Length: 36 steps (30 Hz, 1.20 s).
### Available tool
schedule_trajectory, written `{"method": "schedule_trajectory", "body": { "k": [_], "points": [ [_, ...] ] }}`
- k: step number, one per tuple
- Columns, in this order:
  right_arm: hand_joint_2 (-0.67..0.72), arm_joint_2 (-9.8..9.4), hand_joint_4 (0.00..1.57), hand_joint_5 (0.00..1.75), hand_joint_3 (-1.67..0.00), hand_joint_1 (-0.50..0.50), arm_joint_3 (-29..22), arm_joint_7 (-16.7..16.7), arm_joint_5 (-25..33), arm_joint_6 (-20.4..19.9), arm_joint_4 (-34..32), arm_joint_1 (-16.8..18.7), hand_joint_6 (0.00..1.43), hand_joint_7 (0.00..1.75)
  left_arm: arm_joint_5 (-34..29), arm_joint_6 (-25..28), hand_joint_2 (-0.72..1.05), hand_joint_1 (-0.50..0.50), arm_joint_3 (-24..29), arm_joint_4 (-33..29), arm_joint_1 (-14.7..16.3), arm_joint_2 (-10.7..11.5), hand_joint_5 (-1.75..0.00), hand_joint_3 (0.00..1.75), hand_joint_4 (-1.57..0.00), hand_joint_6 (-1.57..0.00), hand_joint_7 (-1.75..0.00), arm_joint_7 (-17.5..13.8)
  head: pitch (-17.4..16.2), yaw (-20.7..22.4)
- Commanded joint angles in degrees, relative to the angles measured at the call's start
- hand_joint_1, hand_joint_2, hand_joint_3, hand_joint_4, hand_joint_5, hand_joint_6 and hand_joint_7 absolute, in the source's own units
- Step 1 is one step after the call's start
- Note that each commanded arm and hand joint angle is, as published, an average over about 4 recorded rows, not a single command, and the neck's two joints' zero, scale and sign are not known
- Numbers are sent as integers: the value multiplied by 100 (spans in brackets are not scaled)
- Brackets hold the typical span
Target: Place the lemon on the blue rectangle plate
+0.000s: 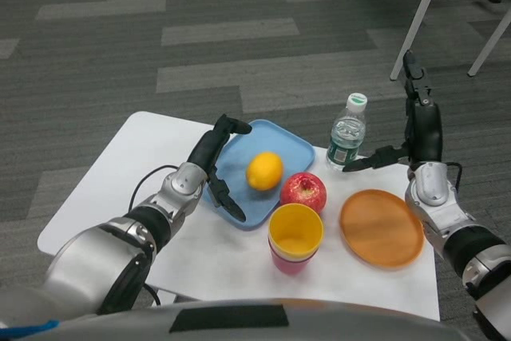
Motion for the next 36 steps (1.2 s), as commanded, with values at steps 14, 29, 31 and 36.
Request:
{"method": "schedule_trajectory", "body": {
  "k": [14, 29, 31, 36],
  "points": [
    [15, 31, 0, 0, -8, -33, 12, -11, 1, 17, 14, 7, 0, 0, -1301, -1821, -55, -48, 559, -599, 948, 158, 0, 9, 0, 0, 0, -15, 60, 143],
    [15, 3, 0, 0, -4, -32, 47, -11, 1, 17, 85, -28, 0, 0, -1527, -1215, -55, -48, 880, -4324, 2662, 861, 0, 9, 0, 0, 0, -732, -7, 146],
    [15, 3, 0, 0, -8, -32, 64, -11, 1, 21, 107, -50, 0, 0, -1386, -890, -55, -48, 1082, -4737, 2759, 870, 0, 9, 0, 0, 0, -1000, -18, 134],
    [15, 3, 0, 0, -8, -31, 97, -11, 1, 26, 164, -103, 0, 0, -1147, -206, -55, -48, 1477, -5613, 2923, 973, 0, 9, 0, 0, 0, -1468, -17, 127]
  ]
}}
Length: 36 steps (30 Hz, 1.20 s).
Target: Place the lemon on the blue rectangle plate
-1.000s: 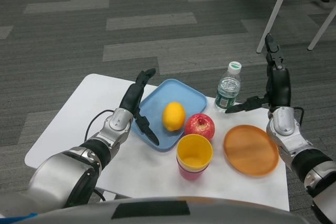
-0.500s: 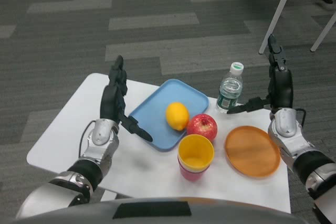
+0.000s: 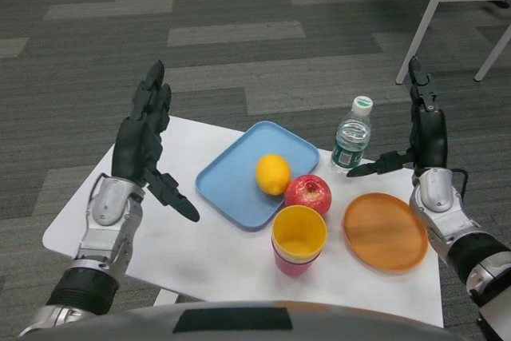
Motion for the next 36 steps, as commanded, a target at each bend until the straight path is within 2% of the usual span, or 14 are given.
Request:
{"method": "schedule_trajectory", "body": {
  "k": [1, 6, 12, 18, 22, 25, 27, 34, 36],
  "points": [
    [15, -12, 0, 0, -8, -31, 23, -11, 1, 30, 63, -82, 0, 0, 77, 328, -55, -48, 211, -421, 87, 136, 0, 9, 0, 0, 0, -168, -4, -21],
    [15, 3, 0, 0, -8, -33, 9, -7, 1, 30, 92, -82, 0, 0, 53, 396, -48, -48, 332, -514, 74, 175, 0, 9, 0, 0, 0, -233, -8, -64],
    [15, 12, 0, 0, -4, -30, -8, -2, 1, 30, 105, -91, 0, 0, 71, 396, -46, -48, 503, -566, -14, 127, 0, 9, 0, 0, 0, -295, -16, -96],
    [15, 12, 0, 0, -8, -32, -15, -2, 1, 28, 105, -91, 0, 0, 75, 396, -41, -48, 523, -599, -62, 125, 0, 9, 0, 0, 0, -304, 6, -60],
    [15, 12, 0, 0, -8, -30, -12, -2, 1, 28, 110, -93, 0, 0, 75, 396, -44, -48, 531, -628, -62, 118, 0, 9, 0, 0, 0, -304, 21, -52],
    [15, 12, 0, 0, -8, -31, -8, -2, 1, 30, 123, -104, 0, 0, 73, 396, -37, -48, 523, -630, -62, 118, 0, 9, 0, 0, 0, -304, 41, -49],
    [15, 12, 0, 0, -8, -29, -4, -2, 1, 30, 123, -111, 0, 0, 69, 396, -37, -48, 514, -637, -66, 118, 0, 9, 0, 0, 0, -304, 37, -57],
    [15, 12, 0, 0, -8, -33, -4, -2, 1, 30, 114, -113, 0, 0, 67, 396, -37, -48, 472, -646, -102, 118, 0, 9, 0, 0, 0, -304, 65, -107],
    [15, 12, 0, 0, -8, -31, -8, -2, 1, 28, 103, -117, 0, 0, 64, 396, -37, -48, 461, -650, -108, 118, 0, 9, 0, 0, 0, -304, 77, -104]
  ]
}}
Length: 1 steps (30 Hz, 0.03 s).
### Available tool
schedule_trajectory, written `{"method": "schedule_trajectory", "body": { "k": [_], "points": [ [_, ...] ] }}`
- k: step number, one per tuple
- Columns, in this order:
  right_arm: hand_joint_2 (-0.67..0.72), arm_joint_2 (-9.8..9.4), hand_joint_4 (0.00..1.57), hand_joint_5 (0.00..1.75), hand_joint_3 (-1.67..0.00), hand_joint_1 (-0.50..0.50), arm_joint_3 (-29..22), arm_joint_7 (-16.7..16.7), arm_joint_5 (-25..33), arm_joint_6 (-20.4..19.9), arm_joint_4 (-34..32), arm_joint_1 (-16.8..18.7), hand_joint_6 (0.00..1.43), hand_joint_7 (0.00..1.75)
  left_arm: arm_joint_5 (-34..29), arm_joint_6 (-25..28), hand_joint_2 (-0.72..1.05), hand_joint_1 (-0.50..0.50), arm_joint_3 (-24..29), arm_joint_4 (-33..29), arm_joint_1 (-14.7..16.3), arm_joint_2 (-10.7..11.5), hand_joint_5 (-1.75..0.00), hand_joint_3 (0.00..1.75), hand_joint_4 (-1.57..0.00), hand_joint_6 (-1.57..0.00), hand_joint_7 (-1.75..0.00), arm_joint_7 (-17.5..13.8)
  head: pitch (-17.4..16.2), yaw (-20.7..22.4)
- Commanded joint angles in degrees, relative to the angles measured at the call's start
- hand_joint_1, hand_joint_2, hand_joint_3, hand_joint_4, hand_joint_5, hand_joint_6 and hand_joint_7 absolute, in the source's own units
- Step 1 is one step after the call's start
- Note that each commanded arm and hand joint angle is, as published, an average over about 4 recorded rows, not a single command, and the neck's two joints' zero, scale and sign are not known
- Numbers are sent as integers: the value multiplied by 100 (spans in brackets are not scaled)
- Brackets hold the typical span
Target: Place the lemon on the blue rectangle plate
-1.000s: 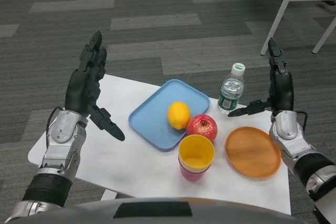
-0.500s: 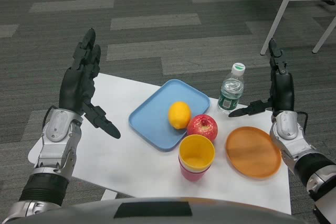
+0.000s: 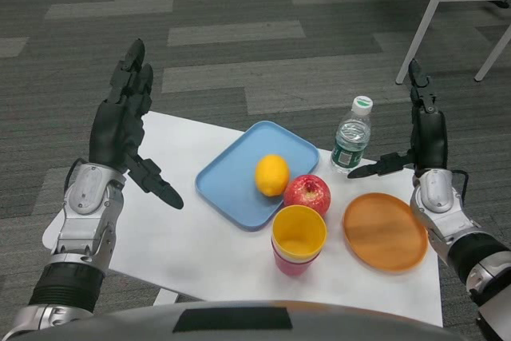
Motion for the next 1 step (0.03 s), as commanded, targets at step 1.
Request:
{"method": "schedule_trajectory", "body": {
  "k": [1],
  "points": [
    [15, 12, 0, 0, -8, -31, -36, -3, 1, 26, -3, -105, 0, 0, 7, 29, -37, -48, 2, -43, -92, 20, 0, 9, 0, 0, 0, -16, 20, 1]
  ]
}}
